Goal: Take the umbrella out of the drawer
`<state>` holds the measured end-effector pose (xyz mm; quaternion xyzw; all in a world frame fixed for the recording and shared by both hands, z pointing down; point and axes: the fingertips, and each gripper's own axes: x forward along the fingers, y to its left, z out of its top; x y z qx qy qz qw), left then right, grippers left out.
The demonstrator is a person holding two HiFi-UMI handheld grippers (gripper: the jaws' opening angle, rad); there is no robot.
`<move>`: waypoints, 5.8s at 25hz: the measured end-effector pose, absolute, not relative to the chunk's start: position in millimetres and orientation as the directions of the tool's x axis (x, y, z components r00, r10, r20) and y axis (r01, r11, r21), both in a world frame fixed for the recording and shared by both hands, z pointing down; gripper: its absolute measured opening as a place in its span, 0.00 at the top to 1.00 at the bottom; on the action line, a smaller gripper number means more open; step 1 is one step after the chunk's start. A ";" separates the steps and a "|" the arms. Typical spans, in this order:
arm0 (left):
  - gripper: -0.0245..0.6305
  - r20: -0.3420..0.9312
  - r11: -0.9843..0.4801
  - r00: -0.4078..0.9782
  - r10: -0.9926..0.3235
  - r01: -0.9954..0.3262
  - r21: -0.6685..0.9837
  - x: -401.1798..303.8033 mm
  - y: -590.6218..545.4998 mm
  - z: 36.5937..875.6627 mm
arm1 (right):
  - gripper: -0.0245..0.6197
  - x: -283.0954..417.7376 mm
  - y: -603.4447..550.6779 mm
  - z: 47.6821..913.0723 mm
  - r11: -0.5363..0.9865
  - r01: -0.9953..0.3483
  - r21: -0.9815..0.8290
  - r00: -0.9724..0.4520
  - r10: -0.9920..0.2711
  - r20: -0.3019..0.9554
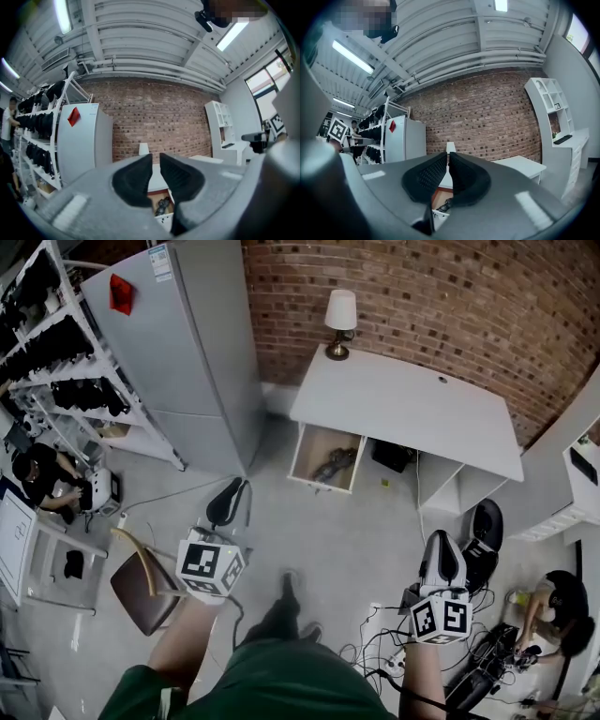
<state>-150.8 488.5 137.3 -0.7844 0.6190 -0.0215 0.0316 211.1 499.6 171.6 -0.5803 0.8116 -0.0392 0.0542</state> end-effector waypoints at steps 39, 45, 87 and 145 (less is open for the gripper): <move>0.88 0.097 -0.350 0.350 -0.932 -0.937 0.022 -230.5 157.2 221.0 | 0.94 112.4 209.7 222.8 0.240 -0.963 -0.121 -0.253 -0.961 0.108; 0.87 0.129 -0.339 0.338 -0.932 -0.941 0.016 -205.1 104.7 231.6 | 0.94 120.9 140.8 231.3 0.290 -0.946 -0.145 -0.306 -0.946 0.104; 0.66 0.689 -0.612 0.471 -0.551 -0.790 0.050 -68.9 -47.8 610.9 | 0.94 199.3 -11.7 418.2 0.193 -0.954 -0.230 -0.273 -0.877 0.397; 0.70 0.928 -0.820 0.292 -0.233 -0.571 -0.026 -32.9 -69.0 889.1 | 0.94 231.5 48.0 571.5 0.092 -0.976 -0.198 -0.198 -0.749 0.632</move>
